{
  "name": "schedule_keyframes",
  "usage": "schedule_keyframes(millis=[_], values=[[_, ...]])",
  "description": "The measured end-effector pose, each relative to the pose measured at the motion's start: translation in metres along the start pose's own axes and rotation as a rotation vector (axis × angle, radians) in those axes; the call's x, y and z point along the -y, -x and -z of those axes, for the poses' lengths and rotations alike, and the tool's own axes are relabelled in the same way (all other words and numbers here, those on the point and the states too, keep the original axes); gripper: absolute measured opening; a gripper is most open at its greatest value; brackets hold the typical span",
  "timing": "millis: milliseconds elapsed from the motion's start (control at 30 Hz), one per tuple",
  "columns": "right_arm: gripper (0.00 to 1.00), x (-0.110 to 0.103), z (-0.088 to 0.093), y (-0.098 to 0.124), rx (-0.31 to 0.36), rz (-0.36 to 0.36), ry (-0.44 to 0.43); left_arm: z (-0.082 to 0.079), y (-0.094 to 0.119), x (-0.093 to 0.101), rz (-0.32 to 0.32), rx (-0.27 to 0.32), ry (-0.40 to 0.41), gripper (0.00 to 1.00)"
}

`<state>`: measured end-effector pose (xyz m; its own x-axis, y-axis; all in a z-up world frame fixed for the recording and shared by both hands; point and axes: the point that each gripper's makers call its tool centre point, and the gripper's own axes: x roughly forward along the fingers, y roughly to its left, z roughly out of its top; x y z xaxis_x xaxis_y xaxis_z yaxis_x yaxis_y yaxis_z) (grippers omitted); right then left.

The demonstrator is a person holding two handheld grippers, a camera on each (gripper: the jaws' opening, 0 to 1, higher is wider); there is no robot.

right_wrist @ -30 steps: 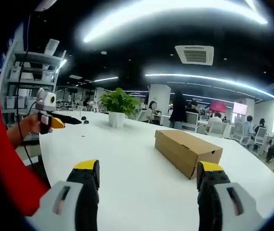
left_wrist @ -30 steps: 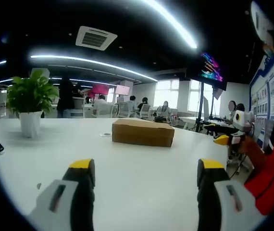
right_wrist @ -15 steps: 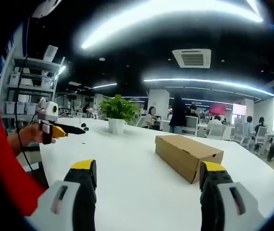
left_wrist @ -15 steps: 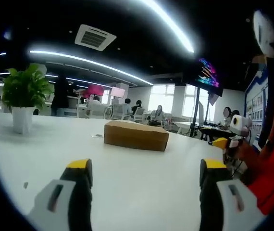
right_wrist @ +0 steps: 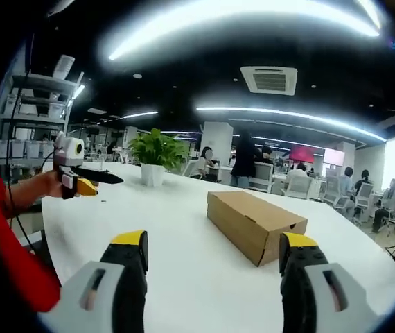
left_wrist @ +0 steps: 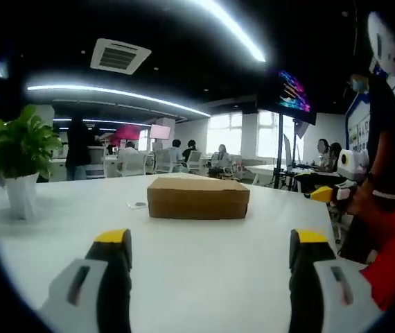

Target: Operate the shoe box by opening the lid, removing the specified soft item, and placing it in the target area until the item is outside and the box remains undamaged.

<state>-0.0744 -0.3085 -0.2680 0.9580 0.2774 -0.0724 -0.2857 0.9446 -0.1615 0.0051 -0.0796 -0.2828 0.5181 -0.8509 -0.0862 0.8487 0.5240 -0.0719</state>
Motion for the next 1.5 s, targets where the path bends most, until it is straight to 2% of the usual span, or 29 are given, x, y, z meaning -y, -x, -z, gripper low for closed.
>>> schedule_keyframes(millis=[200, 267, 400, 500, 567, 667, 733, 833, 900, 967, 1000, 1100, 1200, 1367, 1500], values=[[0.82, 0.006, -0.008, -0.008, 0.047, 0.004, -0.049, -0.008, -0.022, -0.011, 0.031, 0.007, 0.057, 0.98], [0.88, 0.006, -0.009, -0.01, 0.076, 0.01, -0.055, -0.008, -0.027, -0.012, 0.036, 0.011, 0.056, 0.99], [0.91, 0.007, -0.002, -0.018, 0.085, -0.005, -0.089, 0.004, -0.037, -0.017, 0.027, -0.013, 0.025, 0.99], [0.91, 0.01, 0.004, -0.024, 0.063, -0.008, -0.109, 0.014, -0.043, -0.026, 0.018, -0.023, 0.044, 0.99], [0.89, 0.012, 0.004, -0.027, 0.065, 0.002, -0.096, 0.01, -0.048, -0.019, 0.029, -0.015, 0.042, 0.99], [0.83, 0.019, 0.007, -0.029, 0.034, 0.044, -0.059, 0.011, -0.054, -0.028, 0.023, -0.027, 0.009, 0.98], [0.79, 0.023, 0.012, -0.031, 0.018, 0.059, -0.039, 0.015, -0.056, -0.034, 0.003, -0.051, 0.004, 0.93], [0.76, 0.024, 0.017, -0.033, 0.004, 0.06, -0.041, 0.017, -0.062, -0.031, 0.001, -0.048, 0.007, 0.92], [0.76, 0.025, 0.021, -0.037, -0.005, 0.054, -0.079, 0.019, -0.067, -0.029, 0.016, -0.049, 0.033, 0.92], [0.78, 0.024, 0.024, -0.041, -0.022, 0.04, -0.114, 0.02, -0.07, -0.034, 0.024, -0.057, 0.029, 0.93], [0.8, 0.025, 0.024, -0.044, -0.021, 0.04, -0.121, 0.021, -0.074, -0.048, 0.026, -0.056, 0.017, 0.93], [0.83, 0.029, 0.024, -0.047, -0.011, 0.036, -0.134, 0.014, -0.079, -0.052, 0.029, -0.047, 0.009, 0.93], [0.86, 0.032, 0.021, -0.051, -0.007, 0.045, -0.154, 0.006, -0.087, -0.065, 0.039, -0.032, 0.024, 0.93], [0.86, 0.041, 0.029, -0.056, -0.022, 0.077, -0.15, 0.002, -0.102, -0.077, 0.052, -0.029, 0.021, 0.93], [0.88, 0.044, 0.031, -0.059, -0.009, 0.085, -0.149, 0.007, -0.115, -0.066, 0.078, -0.043, 0.034, 0.94]])
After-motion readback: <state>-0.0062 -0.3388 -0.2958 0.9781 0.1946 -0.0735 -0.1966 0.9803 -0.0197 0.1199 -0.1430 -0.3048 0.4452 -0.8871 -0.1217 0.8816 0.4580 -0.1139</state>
